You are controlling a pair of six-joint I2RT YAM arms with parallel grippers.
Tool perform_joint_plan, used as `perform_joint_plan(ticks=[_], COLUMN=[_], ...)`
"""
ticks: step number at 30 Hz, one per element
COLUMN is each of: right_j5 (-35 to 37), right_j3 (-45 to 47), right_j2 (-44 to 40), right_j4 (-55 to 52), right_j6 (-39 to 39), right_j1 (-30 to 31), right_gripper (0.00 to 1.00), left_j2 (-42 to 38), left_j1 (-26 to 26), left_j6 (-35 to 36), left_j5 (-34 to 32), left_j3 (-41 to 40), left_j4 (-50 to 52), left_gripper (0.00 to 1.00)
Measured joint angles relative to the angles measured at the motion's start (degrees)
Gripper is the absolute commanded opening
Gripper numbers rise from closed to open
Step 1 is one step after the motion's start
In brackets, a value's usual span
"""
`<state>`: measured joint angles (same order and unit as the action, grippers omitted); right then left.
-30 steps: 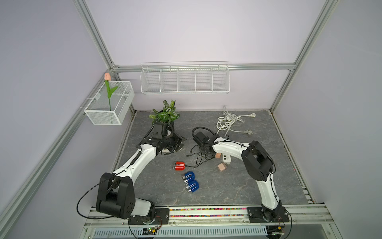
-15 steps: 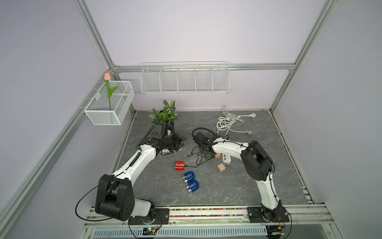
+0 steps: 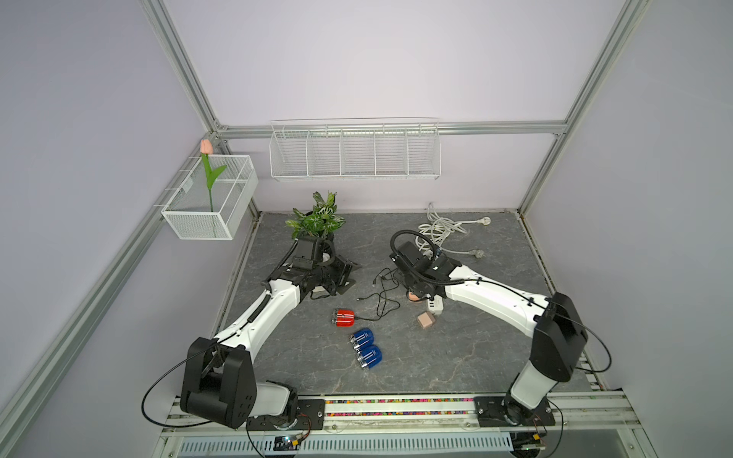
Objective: Charge the electric shaver
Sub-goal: Pick up the charging cable from the center of the board.
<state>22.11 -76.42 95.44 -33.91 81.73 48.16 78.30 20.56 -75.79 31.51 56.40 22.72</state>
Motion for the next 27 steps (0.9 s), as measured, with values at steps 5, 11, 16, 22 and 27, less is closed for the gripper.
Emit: perform_joint_plan(ticks=[5, 11, 16, 22, 27], right_j5=[-3.1, -7.3, -10.9, -15.7, -18.3], right_j3=[11.1, 22.4, 29.9, 34.7, 38.0], right_j2=[-8.4, -20.0, -25.0, -25.8, -27.8], right_j4=[8.3, 23.2, 34.8, 43.6, 47.1], right_j6=[0.3, 0.4, 1.0, 2.3, 4.4], right_j1=[-1.0, -4.7, -7.2, -10.0, -11.2], right_gripper=[0.07, 0.07, 0.07, 0.07, 0.07], left_j2=[-2.9, -4.5, -4.5, -4.3, -2.4], left_j1=[3.6, 6.6, 9.8, 12.6, 13.8], left_j6=[-12.5, -29.6, -35.9, -38.2, -39.1], left_j5=[0.1, -1.1, -3.6, -6.9, -9.1], left_j3=[-2.6, -7.5, -7.7, -7.7, -7.6], left_j4=[-1.5, -5.1, -8.7, -13.3, -17.2], left_gripper=[0.72, 0.78, 0.82, 0.84, 0.84])
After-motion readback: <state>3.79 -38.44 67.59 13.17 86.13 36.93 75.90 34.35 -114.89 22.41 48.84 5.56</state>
